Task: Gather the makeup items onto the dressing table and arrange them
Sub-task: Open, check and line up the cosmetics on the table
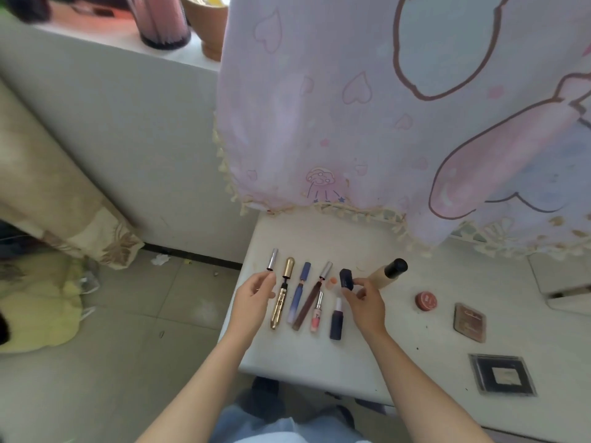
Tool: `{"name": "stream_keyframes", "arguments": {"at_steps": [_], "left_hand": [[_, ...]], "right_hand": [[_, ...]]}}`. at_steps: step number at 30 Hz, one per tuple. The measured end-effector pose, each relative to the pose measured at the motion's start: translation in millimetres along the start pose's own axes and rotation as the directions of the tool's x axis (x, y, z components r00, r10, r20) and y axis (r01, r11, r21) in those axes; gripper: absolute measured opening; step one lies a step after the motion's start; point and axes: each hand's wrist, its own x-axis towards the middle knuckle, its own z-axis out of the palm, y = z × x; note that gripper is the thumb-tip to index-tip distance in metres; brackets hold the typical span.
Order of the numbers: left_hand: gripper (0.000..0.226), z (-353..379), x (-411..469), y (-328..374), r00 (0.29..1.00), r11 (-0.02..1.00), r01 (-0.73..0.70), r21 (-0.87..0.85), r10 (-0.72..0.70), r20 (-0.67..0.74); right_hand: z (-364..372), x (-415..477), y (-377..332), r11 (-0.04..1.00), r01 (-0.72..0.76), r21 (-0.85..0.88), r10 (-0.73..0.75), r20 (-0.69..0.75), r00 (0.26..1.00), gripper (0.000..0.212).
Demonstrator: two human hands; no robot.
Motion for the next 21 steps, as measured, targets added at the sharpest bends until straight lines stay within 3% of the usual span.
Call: {"name": "stream_keyframes", "arguments": {"at_steps": [4, 11, 16, 18, 21], "left_hand": [[0.016, -9.7, -1.3, -3.1, 0.999, 1.000, -0.006, 0.002, 0.006, -0.034], [0.015, -11.7, -0.8, -5.7, 1.000, 0.999, -0.002, 0.042, 0.003, -0.015], [0.020, -1.7, 1.6, -6.7, 1.000, 0.996, -0.006, 0.086, 0.005, 0.012], [0.020, 3.1, 2.5, -6.1, 0.999, 0.995, -0.006, 0.097, 0.002, 0.034], [0.024, 9.4, 7.0, -4.9, 0.999, 0.991, -0.012, 0.130, 0.006, 0.042]], "right_hand": [[3.0, 7.2, 2.1, 1.000, -0.008, 0.000, 0.008, -0.012, 1.000, 0.026], [6.9, 7.6, 16.1, 0.984, -0.049, -0.169, 0.045, -0.031, 0.999, 0.025], [-1.1, 7.9, 11.9, 0.980, -0.046, -0.196, 0.066, 0.093, 0.993, 0.039], [-10.7, -0.9, 13.8, 0.987, -0.094, -0.132, 0.102, 0.056, 0.993, 0.033], [-35.2, -16.2, 9.5, 0.982, -0.165, 0.088, 0.176, -0.143, 0.974, 0.015]]}}
